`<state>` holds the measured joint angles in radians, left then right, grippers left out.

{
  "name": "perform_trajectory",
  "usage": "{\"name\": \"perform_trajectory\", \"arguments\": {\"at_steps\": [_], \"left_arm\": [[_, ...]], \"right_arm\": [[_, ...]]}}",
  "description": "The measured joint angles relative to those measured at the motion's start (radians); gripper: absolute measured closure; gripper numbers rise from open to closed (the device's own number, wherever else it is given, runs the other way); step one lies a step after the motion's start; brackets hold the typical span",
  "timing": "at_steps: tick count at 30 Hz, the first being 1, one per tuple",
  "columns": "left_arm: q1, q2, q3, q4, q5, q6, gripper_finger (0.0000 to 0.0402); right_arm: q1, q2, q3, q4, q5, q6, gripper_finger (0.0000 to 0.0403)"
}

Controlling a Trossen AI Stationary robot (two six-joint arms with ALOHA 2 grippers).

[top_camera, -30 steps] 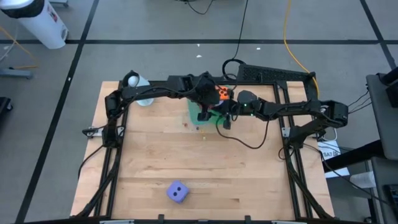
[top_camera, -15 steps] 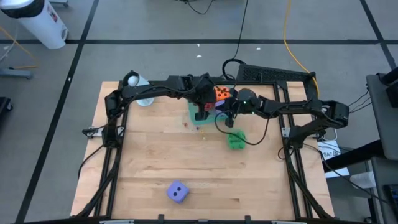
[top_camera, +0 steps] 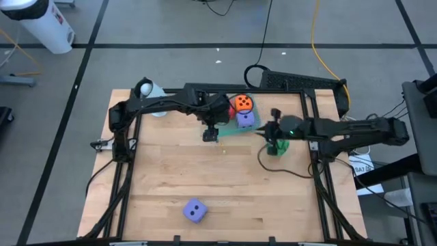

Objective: Pick & Place Dice
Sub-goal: Put the big green dice into the bin

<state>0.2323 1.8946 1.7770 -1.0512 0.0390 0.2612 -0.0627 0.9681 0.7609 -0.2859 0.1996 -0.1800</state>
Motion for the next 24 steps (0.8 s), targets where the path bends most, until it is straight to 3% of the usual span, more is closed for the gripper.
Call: {"name": "perform_trajectory", "arguments": {"at_steps": [5,10,18,24], "left_arm": [[-0.005,-0.089,-0.125,0.075,-0.047,-0.06,0.0246],[0.01,-0.251,-0.334,0.245,-0.048,-0.126,0.0378],[-0.001,-0.455,-0.657,0.506,-0.051,-0.267,0.0386],[-0.034,-0.511,-0.815,0.64,-0.048,-0.274,0.0395]], "right_arm": [[0.101,-0.093,0.015,-0.178,0.064,0.128,0.0244],[0.11,-0.097,0.099,-0.395,0.112,0.305,0.0136],[0.016,-0.016,0.249,-0.656,0.123,0.351,0.0015],[-0.175,0.102,0.346,-0.826,0.124,0.38,0.0006]]}}
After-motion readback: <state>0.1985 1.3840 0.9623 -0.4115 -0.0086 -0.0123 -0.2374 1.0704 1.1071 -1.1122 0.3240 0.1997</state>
